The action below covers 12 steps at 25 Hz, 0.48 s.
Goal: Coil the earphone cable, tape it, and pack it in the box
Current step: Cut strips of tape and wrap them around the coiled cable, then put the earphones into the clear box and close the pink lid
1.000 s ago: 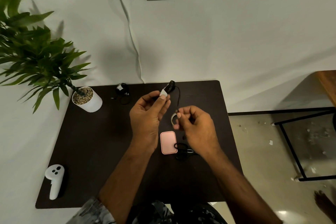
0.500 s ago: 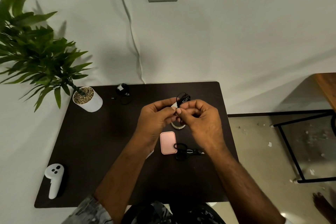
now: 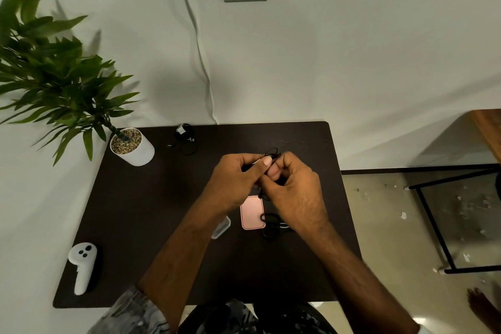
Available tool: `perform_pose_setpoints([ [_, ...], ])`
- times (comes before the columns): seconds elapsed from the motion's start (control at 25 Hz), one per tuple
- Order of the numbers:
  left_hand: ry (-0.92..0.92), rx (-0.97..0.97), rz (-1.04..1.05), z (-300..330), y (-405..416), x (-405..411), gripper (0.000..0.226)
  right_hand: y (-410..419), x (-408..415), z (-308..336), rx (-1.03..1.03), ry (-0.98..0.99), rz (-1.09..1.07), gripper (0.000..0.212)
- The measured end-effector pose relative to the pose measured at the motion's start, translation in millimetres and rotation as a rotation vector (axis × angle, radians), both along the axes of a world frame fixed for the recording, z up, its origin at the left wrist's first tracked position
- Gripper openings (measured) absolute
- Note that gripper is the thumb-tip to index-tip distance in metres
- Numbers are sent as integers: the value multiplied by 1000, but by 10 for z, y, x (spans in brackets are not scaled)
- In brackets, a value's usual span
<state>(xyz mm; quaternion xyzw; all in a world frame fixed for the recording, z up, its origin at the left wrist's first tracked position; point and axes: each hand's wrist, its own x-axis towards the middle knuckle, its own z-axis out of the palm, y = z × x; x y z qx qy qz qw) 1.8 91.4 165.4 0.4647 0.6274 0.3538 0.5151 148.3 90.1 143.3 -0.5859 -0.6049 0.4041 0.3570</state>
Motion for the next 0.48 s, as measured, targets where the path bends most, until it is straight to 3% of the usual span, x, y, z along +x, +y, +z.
perform_pose_setpoints([
  [0.16, -118, -5, 202, -47, -7, 56, 14, -38, -43, 13, -34, 29, 57, 22],
  [0.28, -614, -44, 560, -52, 48, 64, 17, -71, -48, -4, -155, 147, 173, 17],
  [0.32, -703, -29, 647, -69, 82, 26, 18, -81, -32, -23, -189, 129, 225, 15],
  [0.4, -619, 25, 709, -134, 145, -89, 17, -73, 25, -72, -192, 14, 325, 11],
  [0.48, -349, 60, 622, -246, 168, -208, 16, -33, 87, -90, -134, -98, 419, 7],
])
